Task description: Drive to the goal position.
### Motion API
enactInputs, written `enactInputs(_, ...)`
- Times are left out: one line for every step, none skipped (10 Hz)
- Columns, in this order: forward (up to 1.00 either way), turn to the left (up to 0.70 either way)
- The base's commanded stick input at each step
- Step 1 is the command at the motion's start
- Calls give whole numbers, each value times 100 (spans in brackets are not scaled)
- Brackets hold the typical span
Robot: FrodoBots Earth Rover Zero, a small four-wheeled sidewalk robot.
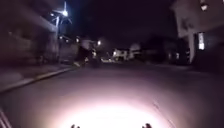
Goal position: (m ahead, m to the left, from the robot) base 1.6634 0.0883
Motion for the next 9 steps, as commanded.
enactInputs(85,0)
enactInputs(85,0)
enactInputs(85,0)
enactInputs(85,0)
enactInputs(85,0)
enactInputs(85,0)
enactInputs(85,0)
enactInputs(85,0)
enactInputs(85,0)
